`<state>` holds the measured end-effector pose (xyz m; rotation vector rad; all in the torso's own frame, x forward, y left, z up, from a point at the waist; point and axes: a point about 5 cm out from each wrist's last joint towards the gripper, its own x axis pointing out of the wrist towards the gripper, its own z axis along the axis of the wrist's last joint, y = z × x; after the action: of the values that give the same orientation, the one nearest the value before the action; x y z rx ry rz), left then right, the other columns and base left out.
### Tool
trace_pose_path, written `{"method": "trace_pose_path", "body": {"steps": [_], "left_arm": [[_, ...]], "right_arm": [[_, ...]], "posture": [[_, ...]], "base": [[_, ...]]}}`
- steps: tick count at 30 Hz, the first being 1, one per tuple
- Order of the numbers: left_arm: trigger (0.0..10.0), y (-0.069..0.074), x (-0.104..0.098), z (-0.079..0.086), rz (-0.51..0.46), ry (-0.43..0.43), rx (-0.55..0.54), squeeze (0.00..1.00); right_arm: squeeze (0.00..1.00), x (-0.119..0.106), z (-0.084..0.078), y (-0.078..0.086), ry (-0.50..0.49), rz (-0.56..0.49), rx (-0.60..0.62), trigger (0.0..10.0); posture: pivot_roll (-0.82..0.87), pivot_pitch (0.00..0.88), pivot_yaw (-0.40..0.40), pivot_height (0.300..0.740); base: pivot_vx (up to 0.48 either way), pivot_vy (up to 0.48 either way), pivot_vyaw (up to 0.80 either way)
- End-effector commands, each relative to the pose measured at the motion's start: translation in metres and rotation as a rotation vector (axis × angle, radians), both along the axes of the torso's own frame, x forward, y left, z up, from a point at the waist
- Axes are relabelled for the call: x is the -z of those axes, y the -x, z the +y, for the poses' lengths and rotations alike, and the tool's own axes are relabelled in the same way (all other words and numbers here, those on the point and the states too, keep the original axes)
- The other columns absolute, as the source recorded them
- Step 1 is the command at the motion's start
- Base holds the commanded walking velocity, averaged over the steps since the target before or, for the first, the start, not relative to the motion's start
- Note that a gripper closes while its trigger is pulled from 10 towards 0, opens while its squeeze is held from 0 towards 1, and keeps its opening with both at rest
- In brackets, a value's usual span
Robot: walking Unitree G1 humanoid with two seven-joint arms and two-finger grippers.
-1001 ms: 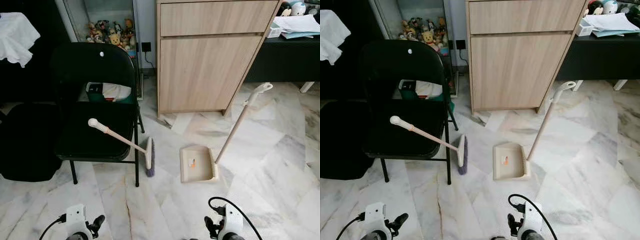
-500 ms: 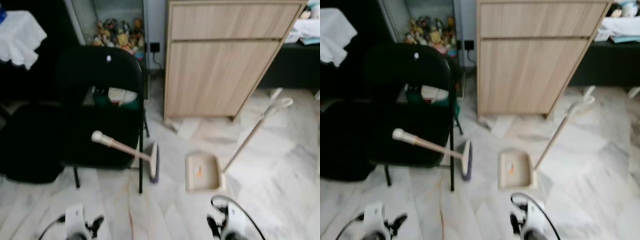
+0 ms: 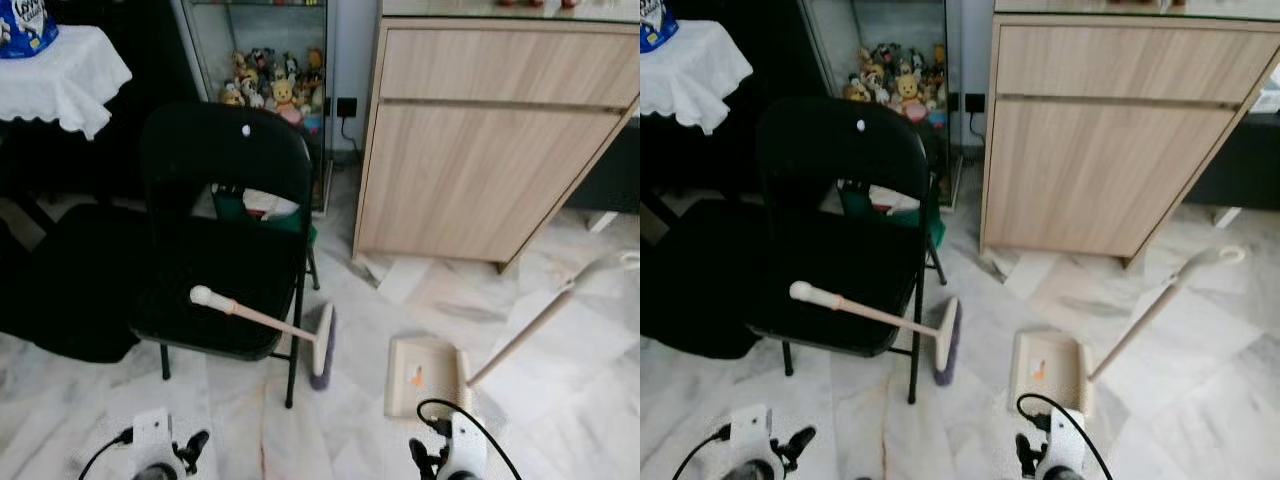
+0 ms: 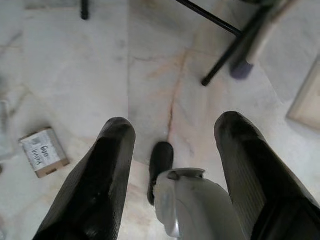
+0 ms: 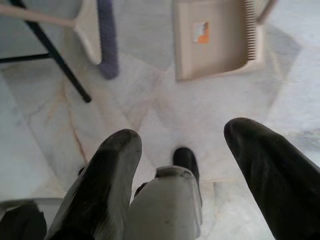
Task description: Sweep floor
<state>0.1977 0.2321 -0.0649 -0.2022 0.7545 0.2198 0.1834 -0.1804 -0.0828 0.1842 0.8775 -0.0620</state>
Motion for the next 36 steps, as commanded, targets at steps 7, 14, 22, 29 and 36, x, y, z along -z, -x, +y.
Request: {"method": "trace_pose_path", "body": {"steps": [7,14,22,29,36], "left_arm": [[10.0,0.006,0.002,0.002,-0.022,0.002,-0.002,0.0],[10.0,-0.019,-0.027,0.01,-0.287,-0.035,0.06,0.3],[10.0,-0.027,-0.043,0.012,-0.439,-0.016,0.08,1.0],[10.0,-0.048,-0.071,-0.006,-0.595,0.008,0.175,1.0],[10.0,-0.059,-0.098,-0.022,-0.698,0.032,0.194,1.0]], "right_arm": [[0.0,0.001,0.002,0.002,-0.001,0.007,0.0,10.0],[0.0,0.003,-0.005,0.006,0.007,0.022,0.005,10.0],[0.0,0.003,-0.008,0.008,0.011,0.027,0.003,10.0],[0.0,0.003,-0.011,0.009,0.013,0.028,0.0,10.0],[0.0,0.003,-0.009,0.008,0.012,0.029,-0.002,10.0]], "posture": [[-0.13,0.171,-0.007,0.74],[-0.13,0.173,-0.007,0.74],[-0.12,0.172,-0.011,0.74],[-0.13,0.16,-0.006,0.74],[-0.13,0.153,-0.006,0.74]], "base": [[0.0,0.0,0.0],[0.0,0.0,0.0],[0.0,0.0,0.0],[0.0,0.0,0.0],[0.0,0.0,0.0]]}}
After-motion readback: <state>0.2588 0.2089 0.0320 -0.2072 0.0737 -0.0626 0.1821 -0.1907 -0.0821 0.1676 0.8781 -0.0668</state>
